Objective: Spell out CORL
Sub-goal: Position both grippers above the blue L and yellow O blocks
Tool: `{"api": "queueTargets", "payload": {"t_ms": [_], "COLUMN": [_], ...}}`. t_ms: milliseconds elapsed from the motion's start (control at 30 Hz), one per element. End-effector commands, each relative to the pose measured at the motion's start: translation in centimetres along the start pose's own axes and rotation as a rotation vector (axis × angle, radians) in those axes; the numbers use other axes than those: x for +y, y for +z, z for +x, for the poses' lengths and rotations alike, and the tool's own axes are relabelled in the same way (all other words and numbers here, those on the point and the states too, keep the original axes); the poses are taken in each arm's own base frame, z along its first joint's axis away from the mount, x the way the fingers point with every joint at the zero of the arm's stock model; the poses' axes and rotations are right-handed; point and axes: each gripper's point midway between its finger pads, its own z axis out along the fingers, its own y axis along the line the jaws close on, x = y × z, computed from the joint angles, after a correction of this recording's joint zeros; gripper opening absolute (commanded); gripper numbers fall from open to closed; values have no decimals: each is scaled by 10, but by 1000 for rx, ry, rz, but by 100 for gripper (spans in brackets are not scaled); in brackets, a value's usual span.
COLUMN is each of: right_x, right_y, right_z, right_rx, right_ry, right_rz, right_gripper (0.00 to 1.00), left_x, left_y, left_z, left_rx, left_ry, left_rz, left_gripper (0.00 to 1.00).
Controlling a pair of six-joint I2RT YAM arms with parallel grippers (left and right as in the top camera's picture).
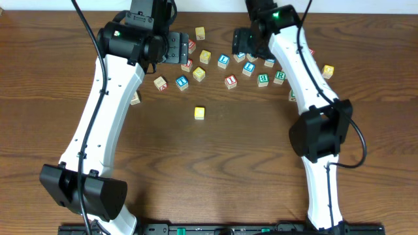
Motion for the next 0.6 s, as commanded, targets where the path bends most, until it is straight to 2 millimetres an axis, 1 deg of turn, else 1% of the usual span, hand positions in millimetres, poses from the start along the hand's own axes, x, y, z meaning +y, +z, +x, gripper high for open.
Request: {"api": "queueTargets", "payload": {"t_ms": [0,167,300,400,500,567], "right_x": [0,0,-4,-13,-23,-33], "right_y": [6,6,7,3,-8,-17], "right_z": [0,0,0,-3,-7,-11], "right_rx": [0,-2,5,8,8,4], "right_ry": [29,29,35,52,52,68], "right_rz": [22,21,23,26,13,15], "right_gripper": [82,84,84,84,84,84], "left_x": [4,3,3,0,-5,-9], "left_y": [7,22,43,55,64,68], "left_z": [-1,1,5,5,2,-1], "left_rx": [7,29,60,70,58,45], "left_ry": [9,2,-47,-46,-40,-41], "left_rz": [-16,-19,-25,-18,-11,-5], "left_gripper": [88,88,87,87,88,88]}}
